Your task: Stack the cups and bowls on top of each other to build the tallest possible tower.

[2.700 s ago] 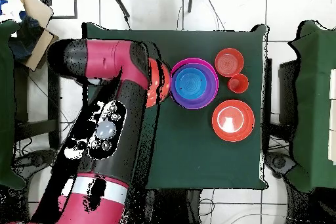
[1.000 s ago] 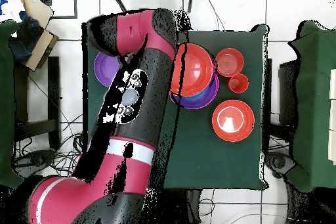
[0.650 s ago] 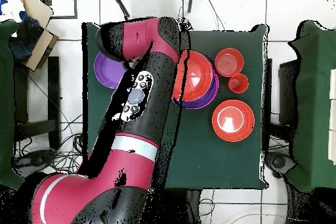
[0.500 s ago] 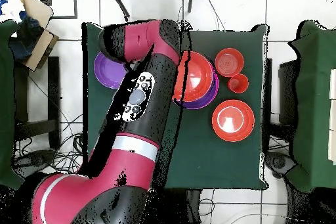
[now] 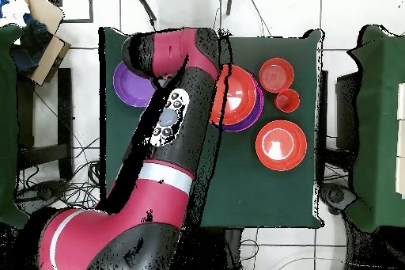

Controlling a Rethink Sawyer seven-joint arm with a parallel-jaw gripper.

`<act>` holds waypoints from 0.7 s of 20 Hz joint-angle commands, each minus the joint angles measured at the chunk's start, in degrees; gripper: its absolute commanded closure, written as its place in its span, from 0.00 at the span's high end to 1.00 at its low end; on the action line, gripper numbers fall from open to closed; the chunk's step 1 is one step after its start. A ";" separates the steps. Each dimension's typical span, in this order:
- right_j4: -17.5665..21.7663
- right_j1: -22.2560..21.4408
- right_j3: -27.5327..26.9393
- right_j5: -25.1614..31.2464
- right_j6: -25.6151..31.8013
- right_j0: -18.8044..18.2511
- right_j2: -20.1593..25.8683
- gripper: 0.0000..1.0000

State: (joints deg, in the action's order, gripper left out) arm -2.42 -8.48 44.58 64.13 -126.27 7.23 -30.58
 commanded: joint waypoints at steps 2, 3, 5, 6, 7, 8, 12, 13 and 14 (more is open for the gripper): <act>1.00 -2.17 4.31 -0.43 4.04 -1.32 7.38 0.00; 1.00 -2.47 4.15 0.52 4.35 -1.25 7.26 0.00; 1.13 -2.26 3.28 2.12 4.70 -1.16 6.94 0.00; 1.20 -2.14 2.85 2.82 4.82 -1.13 6.78 0.00; 1.34 -1.90 2.15 3.59 5.11 -1.14 6.56 0.00; 1.56 -1.74 1.56 4.50 5.31 -1.07 6.17 0.00; 2.77 -1.68 0.10 8.08 6.16 -0.58 4.25 0.00; 3.08 -2.00 0.52 8.47 6.26 -0.48 3.86 0.00; 3.35 -2.27 1.10 8.15 6.57 -0.48 3.80 0.00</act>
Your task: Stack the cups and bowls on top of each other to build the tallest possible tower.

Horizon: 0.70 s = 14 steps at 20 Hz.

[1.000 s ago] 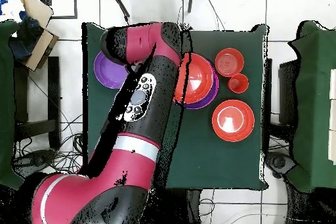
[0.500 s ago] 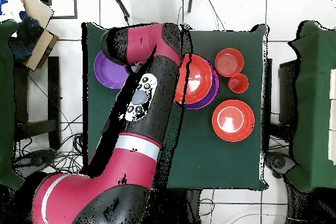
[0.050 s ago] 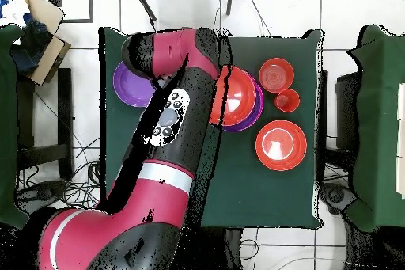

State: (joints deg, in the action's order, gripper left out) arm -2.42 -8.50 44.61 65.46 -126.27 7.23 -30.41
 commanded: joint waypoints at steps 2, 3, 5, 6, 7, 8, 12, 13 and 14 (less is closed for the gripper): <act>3.80 -2.83 2.68 5.50 7.04 -0.55 3.78 0.00; 3.89 -3.34 4.21 4.14 7.11 -0.63 4.08 0.00; 4.28 -4.44 7.53 1.38 6.93 -0.52 4.31 0.00; 4.51 -4.97 9.11 0.23 6.77 -0.39 4.30 0.00; 4.72 -5.54 10.40 -0.39 6.85 -0.28 4.27 0.00; 5.00 -6.06 11.48 -0.70 6.93 -0.12 4.12 0.00; 5.66 -7.44 14.92 -2.96 6.73 0.05 4.28 0.00; 5.83 -7.52 15.46 -3.76 6.69 -0.05 4.44 0.00; 5.92 -7.51 15.83 -4.46 6.56 -0.16 4.64 0.00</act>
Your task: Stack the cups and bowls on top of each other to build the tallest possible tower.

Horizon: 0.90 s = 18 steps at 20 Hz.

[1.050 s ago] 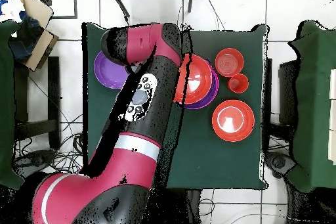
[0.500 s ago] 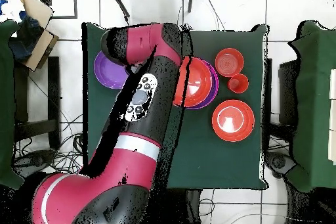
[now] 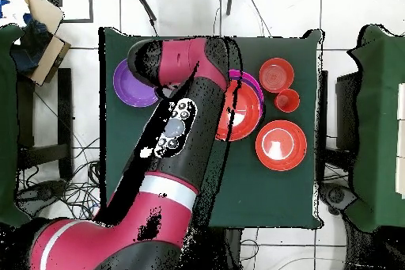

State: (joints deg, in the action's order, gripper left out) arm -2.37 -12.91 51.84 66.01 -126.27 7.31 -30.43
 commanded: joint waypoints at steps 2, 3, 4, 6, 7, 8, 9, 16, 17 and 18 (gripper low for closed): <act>6.28 -3.07 9.16 -5.84 5.77 -0.09 4.56 0.00; 6.53 -3.10 9.47 -6.17 5.40 0.04 4.47 0.00; 6.70 -3.14 9.62 -6.35 5.35 0.02 4.58 0.00; 6.74 -3.07 9.56 -7.11 4.83 -0.17 5.05 0.00; 6.79 -3.08 9.77 -7.80 4.42 -0.20 5.29 0.00; 6.90 -2.99 9.77 -8.67 3.71 -0.13 5.35 0.00; 7.11 -2.80 9.62 -9.42 2.95 0.03 5.14 0.00; 6.84 -1.69 7.14 -10.95 1.20 -0.18 5.59 0.00; 6.56 -1.53 6.75 -10.96 0.96 -0.20 5.78 0.00; 6.38 -1.32 6.29 -10.80 1.00 -0.20 5.92 0.00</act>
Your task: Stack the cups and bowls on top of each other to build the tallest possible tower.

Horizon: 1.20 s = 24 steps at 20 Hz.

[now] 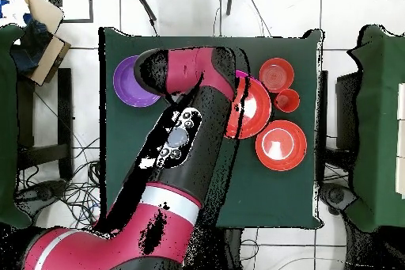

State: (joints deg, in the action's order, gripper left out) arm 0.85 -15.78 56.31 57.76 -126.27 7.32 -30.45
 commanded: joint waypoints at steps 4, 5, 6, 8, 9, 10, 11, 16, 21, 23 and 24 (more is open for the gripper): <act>2.50 2.31 0.62 -2.24 0.97 -0.28 6.50 0.00; 2.33 2.37 0.69 -2.27 0.81 -0.28 6.64 0.00; 2.30 2.41 0.81 -2.40 0.64 -0.18 6.66 0.00; 2.10 2.40 1.16 -2.61 0.70 -0.26 7.02 0.00; 1.94 2.38 1.42 -2.68 0.72 -0.32 7.25 0.00; 1.92 2.34 1.70 -2.86 0.68 -0.27 7.34 0.00; 1.88 2.35 1.88 -3.00 0.59 -0.25 7.40 0.00; 1.45 2.63 1.82 -3.11 0.42 -0.30 7.99 0.00; 0.33 2.53 2.00 -3.99 1.43 -1.11 10.23 0.00; -0.21 2.33 1.20 -1.86 2.93 -1.58 11.32 0.00; 0.21 2.47 0.19 -0.64 3.52 -1.45 11.14 0.00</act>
State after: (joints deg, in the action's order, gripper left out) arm 0.86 -15.76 56.27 57.26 -126.27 7.15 -28.23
